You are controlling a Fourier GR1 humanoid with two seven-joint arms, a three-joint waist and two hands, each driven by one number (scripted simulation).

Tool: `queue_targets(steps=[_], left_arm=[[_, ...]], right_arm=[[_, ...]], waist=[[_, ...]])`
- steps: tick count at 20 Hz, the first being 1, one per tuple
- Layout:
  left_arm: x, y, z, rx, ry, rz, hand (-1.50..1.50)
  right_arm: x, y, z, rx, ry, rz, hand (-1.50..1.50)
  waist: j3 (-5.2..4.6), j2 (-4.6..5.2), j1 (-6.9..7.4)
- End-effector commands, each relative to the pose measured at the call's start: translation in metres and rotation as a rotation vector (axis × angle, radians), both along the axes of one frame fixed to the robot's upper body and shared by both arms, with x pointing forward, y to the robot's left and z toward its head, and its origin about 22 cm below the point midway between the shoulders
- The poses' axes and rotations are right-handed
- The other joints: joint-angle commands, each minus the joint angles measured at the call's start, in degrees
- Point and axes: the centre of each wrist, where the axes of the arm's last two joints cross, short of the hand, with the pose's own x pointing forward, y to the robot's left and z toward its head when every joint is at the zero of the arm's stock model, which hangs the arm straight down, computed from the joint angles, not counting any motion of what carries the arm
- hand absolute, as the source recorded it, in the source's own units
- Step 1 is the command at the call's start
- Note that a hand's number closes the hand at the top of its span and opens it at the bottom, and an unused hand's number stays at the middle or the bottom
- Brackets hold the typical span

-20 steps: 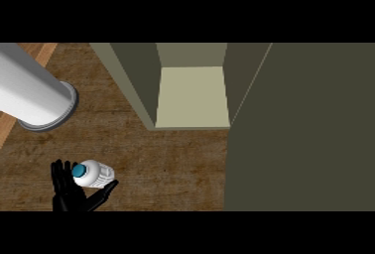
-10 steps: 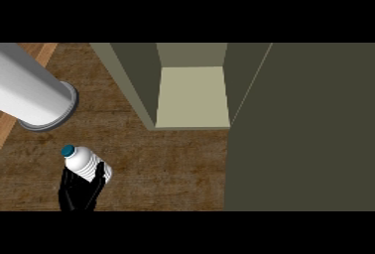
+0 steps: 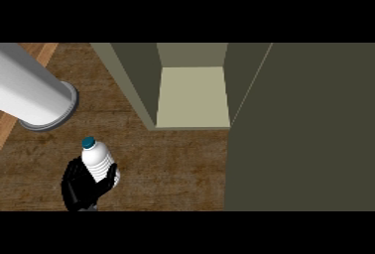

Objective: Pick up the bottled water, place it into the cabinet and close the cabinet

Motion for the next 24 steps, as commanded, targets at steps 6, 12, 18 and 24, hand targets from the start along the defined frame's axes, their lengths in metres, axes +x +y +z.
queue_targets(steps=[6, 12, 18, 24], left_arm=[[0.052, -0.027, 0.026, 0.028, -0.072, -0.449, 1.5], [0.061, -0.043, 0.054, 0.055, -0.113, -0.523, 1.5], [0.06, -0.079, 0.093, 0.073, -0.142, -0.625, 1.5], [0.065, -0.131, 0.152, 0.06, -0.205, -0.683, 1.5]], right_arm=[[0.008, 0.003, 0.02, 0.046, -0.082, 0.044, -1.5], [0.008, 0.005, 0.027, 0.035, -0.104, 0.022, -1.5], [0.007, 0.012, 0.027, 0.037, -0.103, 0.025, -1.5], [0.015, 0.006, 0.019, 0.024, -0.102, 0.021, -1.5]], waist=[[-0.01, 0.2, 0.03], [0.05, -0.07, 0.61], [0.06, -0.32, 0.65], [0.03, -0.09, 0.45]])
